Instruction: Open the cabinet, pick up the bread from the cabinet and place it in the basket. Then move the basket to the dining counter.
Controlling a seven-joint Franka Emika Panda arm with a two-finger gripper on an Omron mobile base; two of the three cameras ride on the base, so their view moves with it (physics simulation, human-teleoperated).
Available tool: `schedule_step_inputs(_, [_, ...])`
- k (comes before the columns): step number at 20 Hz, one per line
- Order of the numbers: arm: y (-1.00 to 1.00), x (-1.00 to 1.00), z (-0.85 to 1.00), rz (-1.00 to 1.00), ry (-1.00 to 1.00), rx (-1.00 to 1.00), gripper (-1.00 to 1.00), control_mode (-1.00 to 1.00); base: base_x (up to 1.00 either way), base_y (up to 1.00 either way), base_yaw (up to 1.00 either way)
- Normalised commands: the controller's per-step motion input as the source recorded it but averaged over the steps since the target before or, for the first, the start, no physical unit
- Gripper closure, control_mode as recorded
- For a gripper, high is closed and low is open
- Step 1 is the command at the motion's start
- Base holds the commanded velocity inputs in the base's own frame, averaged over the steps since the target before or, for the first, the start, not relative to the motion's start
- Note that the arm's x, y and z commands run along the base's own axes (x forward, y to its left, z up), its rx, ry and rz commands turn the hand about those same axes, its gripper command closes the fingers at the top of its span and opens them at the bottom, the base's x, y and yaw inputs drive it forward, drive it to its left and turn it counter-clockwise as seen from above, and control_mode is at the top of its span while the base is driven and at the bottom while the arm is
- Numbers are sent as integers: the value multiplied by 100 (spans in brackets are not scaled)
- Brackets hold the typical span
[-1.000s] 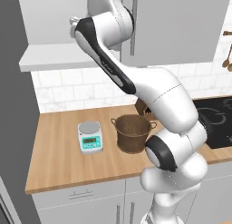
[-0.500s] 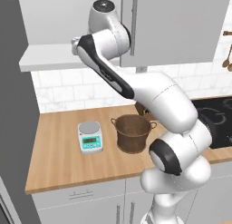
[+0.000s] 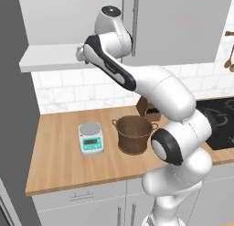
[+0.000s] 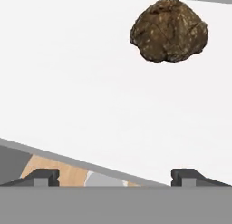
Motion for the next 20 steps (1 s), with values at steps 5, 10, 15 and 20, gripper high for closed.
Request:
schedule_step_inputs(5, [3,19,2,0,0,-16,-100,-100,0,0,0])
schedule_step_inputs(10, [0,29,9,-11,0,-3,-100,-100,0,0,0])
schedule_step_inputs(15, [10,27,4,-15,0,0,-100,-100,0,0,0])
schedule_step_inputs(20, [16,27,0,-18,0,0,-100,-100,0,0,0])
